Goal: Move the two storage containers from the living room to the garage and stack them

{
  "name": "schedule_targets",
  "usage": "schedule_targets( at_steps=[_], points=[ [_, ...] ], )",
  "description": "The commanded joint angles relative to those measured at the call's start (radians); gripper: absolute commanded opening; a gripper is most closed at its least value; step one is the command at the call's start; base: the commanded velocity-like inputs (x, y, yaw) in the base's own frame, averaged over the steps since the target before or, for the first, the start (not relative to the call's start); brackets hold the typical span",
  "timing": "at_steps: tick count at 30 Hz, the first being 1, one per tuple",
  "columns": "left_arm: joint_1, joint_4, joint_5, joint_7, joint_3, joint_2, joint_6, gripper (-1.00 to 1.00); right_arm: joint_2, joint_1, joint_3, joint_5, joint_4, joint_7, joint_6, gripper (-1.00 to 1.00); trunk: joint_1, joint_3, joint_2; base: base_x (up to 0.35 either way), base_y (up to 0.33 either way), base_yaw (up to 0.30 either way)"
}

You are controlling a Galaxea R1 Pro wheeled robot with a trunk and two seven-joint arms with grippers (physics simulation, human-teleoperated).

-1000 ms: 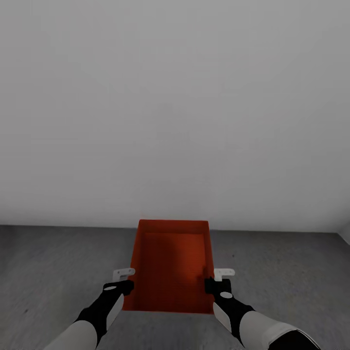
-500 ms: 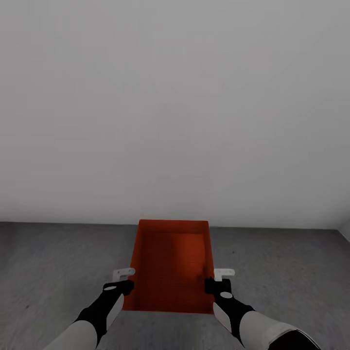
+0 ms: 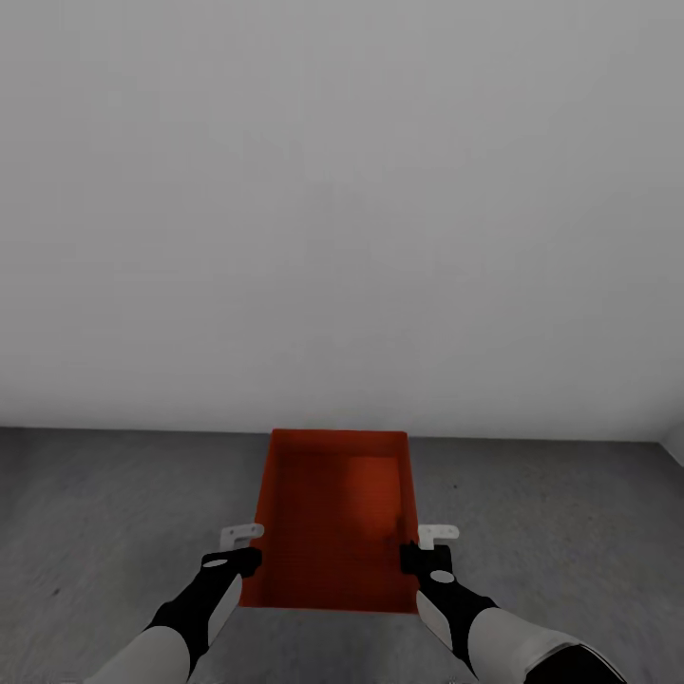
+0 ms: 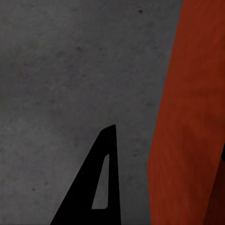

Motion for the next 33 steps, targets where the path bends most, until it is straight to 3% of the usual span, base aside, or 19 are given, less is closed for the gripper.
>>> schedule_targets(
  at_steps=[1,33],
  points=[
    [0.0,-0.003,-0.017,0.006,0.01,0.01,0.008,-1.0,0.0,-0.001,0.004,-0.01,0.001,-0.004,-0.005,-1.0,0.0,-0.002,0.0,0.0,0.0,0.0],
    [0.0,-0.003,-0.017,0.006,0.01,0.009,0.007,-1.0,0.0,-0.001,0.004,-0.01,0.001,-0.004,-0.005,-1.0,0.0,-0.053,0.0,0.0,0.0,0.0]
  ],
)
